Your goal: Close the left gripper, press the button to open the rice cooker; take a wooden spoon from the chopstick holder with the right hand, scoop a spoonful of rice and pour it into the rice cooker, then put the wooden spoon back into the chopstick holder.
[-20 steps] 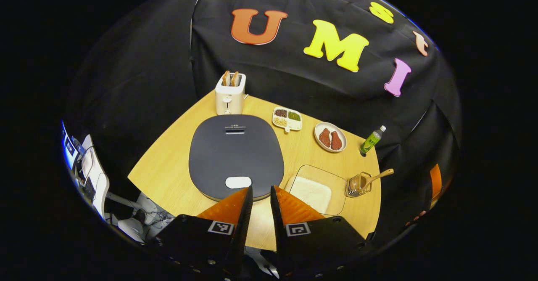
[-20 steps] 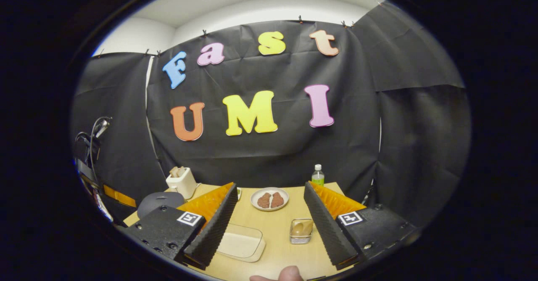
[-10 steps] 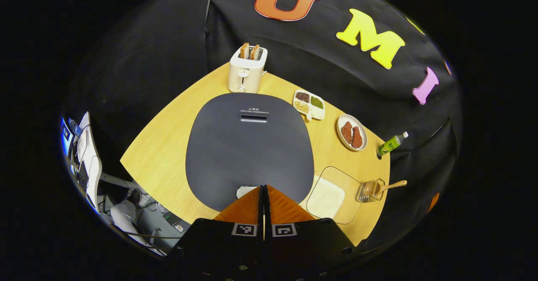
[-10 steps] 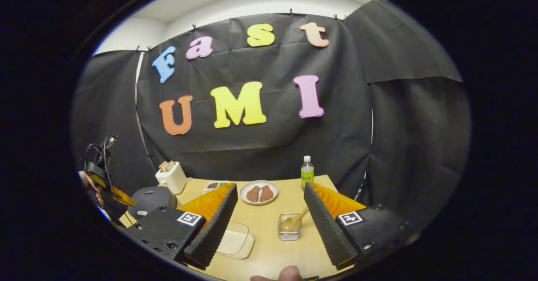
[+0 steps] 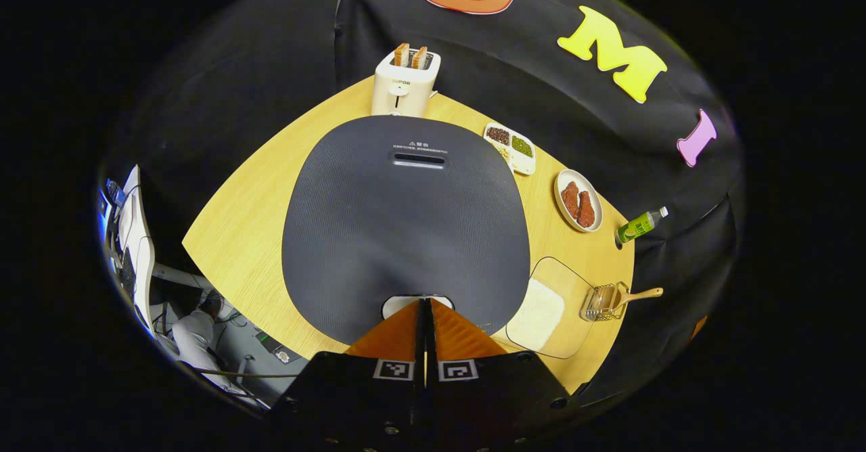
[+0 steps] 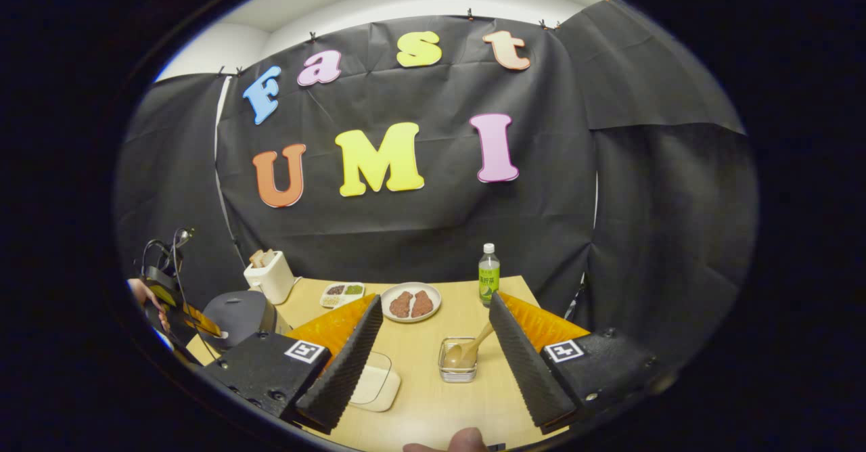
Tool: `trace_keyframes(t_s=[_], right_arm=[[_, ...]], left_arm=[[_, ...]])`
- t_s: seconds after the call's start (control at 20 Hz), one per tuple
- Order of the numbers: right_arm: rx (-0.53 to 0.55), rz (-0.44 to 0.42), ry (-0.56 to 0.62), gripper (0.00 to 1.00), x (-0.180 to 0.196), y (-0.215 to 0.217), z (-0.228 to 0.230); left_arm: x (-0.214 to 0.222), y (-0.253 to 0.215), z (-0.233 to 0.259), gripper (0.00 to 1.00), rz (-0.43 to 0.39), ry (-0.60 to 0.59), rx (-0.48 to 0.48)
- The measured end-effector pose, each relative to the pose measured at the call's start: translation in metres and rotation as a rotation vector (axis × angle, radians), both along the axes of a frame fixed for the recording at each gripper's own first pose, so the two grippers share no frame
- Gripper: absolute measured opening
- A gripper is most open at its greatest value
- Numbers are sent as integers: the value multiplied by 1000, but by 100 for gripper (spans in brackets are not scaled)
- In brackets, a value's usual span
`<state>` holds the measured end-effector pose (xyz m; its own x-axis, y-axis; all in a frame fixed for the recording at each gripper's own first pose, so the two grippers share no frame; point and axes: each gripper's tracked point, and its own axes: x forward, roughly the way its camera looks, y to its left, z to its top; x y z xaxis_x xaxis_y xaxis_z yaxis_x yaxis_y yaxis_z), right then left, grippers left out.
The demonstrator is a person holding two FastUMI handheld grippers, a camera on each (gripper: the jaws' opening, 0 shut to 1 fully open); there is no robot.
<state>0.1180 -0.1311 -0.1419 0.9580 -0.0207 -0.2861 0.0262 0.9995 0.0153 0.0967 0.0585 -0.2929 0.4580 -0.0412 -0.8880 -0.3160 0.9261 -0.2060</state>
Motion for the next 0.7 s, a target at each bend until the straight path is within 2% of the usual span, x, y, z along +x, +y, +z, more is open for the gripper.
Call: trace_keyframes(t_s=[0.25, 0.45, 0.7], right_arm=[[15, 9, 27, 100, -5, 6, -11], [-6, 6, -21, 100, -9, -1, 10], [-12, -11, -50, 100, -17, -9, 23]], left_arm=[[-1, 1, -4, 1, -60, -7, 108], [0, -3, 7, 0, -78, -58, 122], [17, 5, 74, 0, -33, -265, 147]])
